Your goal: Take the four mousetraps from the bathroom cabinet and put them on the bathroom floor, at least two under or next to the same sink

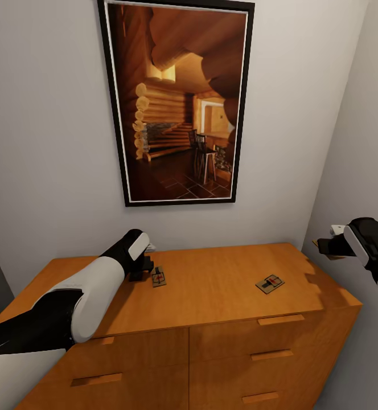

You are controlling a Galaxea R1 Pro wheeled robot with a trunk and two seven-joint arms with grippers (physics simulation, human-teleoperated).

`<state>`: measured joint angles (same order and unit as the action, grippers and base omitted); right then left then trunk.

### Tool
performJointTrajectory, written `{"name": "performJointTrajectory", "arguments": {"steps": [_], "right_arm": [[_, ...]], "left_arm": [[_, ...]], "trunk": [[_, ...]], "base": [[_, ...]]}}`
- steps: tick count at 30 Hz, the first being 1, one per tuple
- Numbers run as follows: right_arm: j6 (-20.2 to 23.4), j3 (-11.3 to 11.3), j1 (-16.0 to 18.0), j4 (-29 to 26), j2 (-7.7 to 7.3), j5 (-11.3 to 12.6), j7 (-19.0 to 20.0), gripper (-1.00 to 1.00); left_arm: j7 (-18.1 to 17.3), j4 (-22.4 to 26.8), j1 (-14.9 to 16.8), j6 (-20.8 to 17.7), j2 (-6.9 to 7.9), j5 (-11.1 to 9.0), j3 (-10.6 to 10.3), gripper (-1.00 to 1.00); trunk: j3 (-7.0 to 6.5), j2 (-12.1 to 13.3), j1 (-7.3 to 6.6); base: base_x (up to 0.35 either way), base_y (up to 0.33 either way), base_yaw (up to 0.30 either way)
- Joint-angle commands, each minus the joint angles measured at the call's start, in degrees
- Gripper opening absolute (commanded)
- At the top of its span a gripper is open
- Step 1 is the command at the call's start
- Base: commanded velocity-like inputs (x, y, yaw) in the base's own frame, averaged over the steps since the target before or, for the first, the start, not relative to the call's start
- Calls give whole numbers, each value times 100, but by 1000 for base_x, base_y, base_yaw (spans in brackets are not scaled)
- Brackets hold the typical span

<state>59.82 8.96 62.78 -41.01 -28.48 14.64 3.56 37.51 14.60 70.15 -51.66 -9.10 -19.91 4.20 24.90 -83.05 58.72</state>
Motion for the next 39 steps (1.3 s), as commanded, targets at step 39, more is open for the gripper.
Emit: {"name": "performJointTrajectory", "arguments": {"steps": [39], "right_arm": [[18,26,6,-3,-8,-16,30,-100]], "left_arm": [[163,-321,-1,-89,-4,15,27,100]], "trunk": [[9,-3,1]], "base": [[0,0,0]]}}
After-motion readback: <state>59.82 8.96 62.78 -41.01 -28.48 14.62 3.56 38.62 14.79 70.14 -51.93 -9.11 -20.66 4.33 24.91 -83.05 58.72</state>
